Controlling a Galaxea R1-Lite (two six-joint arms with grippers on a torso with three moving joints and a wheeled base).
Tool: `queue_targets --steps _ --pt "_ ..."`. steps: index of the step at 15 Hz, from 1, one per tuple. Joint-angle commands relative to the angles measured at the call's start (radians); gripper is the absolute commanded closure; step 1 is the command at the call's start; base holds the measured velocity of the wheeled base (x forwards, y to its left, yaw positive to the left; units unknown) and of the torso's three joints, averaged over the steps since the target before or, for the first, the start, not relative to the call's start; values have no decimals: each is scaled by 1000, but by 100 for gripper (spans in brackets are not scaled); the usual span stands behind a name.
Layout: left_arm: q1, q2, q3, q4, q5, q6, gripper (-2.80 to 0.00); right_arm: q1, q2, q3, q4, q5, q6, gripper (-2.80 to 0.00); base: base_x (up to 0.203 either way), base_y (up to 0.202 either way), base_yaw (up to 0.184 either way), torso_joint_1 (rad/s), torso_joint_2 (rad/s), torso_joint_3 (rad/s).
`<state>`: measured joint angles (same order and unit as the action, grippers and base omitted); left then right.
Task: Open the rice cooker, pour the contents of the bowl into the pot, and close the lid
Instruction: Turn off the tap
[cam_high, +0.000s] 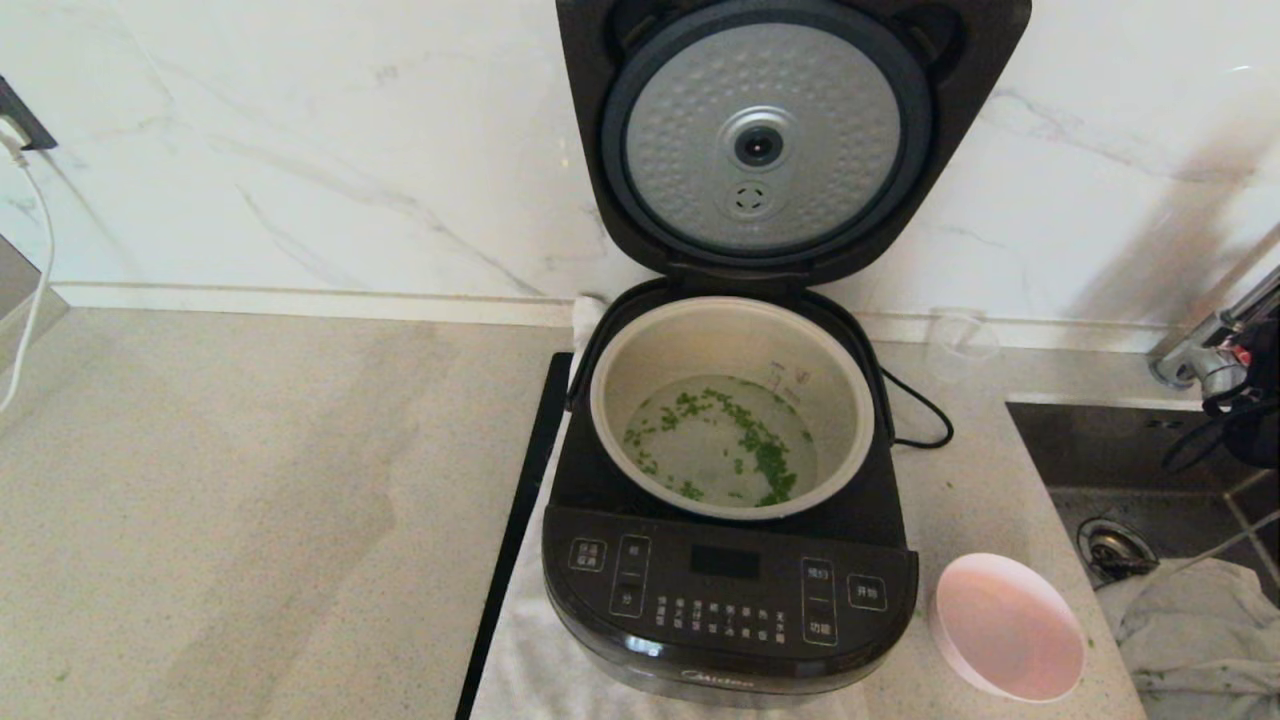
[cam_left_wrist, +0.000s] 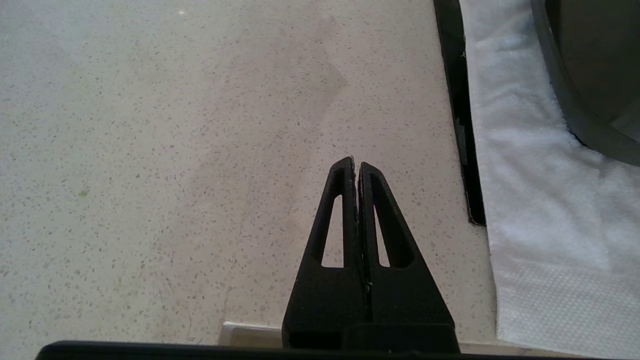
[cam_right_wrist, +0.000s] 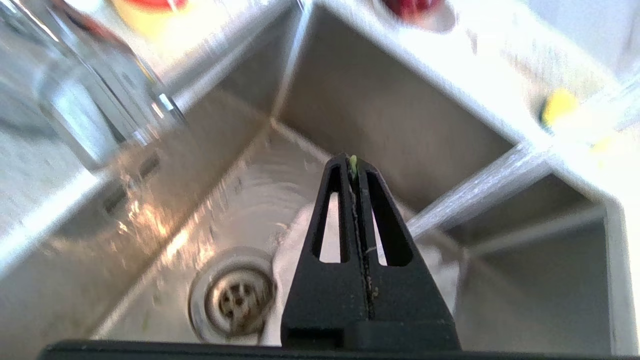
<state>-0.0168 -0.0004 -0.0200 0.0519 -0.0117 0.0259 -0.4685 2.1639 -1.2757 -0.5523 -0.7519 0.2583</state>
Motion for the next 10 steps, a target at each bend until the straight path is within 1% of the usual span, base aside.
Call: queue_targets --steps 1,2,7,10 --pt "0 0 0 0 1 0 0 1 22 1 -105 -5 -56 0 0 0 0 0 0 0" --pt "0 -1 0 0 1 0 0 1 26 2 -139 -6 -84 0 0 0 0 0 0 0" --pt "0 0 0 0 1 0 0 -1 33 -1 -145 -6 -90 0 0 0 0 0 0 0" --pt "0 0 0 0 0 0 0 -2 30 31 -145 -6 -90 0 0 0 0 0 0 0"
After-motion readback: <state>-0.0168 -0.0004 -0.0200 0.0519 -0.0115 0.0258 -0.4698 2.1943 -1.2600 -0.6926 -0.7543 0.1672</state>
